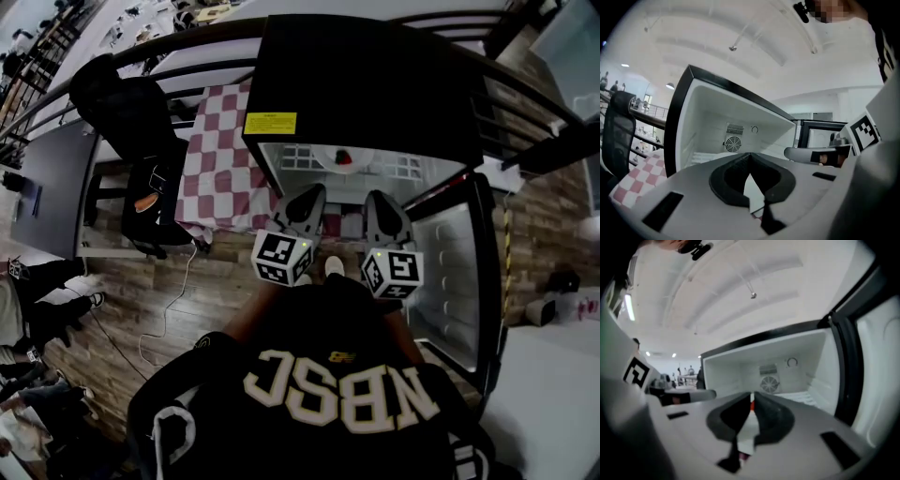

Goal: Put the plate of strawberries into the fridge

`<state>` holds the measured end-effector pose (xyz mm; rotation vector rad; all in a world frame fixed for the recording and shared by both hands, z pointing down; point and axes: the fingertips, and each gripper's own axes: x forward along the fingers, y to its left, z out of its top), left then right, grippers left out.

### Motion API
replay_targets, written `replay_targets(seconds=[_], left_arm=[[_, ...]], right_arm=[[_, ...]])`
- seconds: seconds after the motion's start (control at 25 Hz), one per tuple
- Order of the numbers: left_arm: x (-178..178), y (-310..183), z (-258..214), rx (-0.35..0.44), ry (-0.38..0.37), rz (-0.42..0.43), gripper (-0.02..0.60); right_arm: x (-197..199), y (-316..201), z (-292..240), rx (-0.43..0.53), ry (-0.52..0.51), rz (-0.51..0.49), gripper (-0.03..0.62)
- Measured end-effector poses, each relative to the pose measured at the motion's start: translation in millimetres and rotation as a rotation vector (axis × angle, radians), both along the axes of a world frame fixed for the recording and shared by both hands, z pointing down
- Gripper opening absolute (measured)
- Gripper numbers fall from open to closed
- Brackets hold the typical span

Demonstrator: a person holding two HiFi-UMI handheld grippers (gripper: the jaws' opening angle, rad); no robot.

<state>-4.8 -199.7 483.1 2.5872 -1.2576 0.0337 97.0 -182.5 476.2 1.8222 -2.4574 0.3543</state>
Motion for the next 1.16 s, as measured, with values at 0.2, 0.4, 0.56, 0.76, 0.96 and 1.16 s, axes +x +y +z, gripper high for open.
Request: replay_targets(seconds=[0.2,0.4,0.56,0.76,0.96,1.16], left_arm=[[-10,8,-17,0.109,-0.073,-0.053,0.017],[-16,12,-24,0.144,-0.087,-0.076,0.017],[-17,16,-26,0.153,-0.088,-0.08,0.017],[-16,18,-25,0.152,-0.085,-0.076,0.017],[-15,19,-21,0.138,-0.08,-0.068,0.017],[-13,16,-13,0.101,-0.067,-0.06,0.017]], right_arm=[[-5,10,-12,0.045,0.09,0.021,0.02],[-6,15,-16,0.057,0.105,0.031,0.02],[-5,19,-17,0.062,0.112,0.038,0.02],[-7,20,-17,0.066,0.118,0.038,0.02],[-5,20,-14,0.056,0.114,0.04,0.02],[-1,16,-11,0.041,0.102,0.047,0.021]])
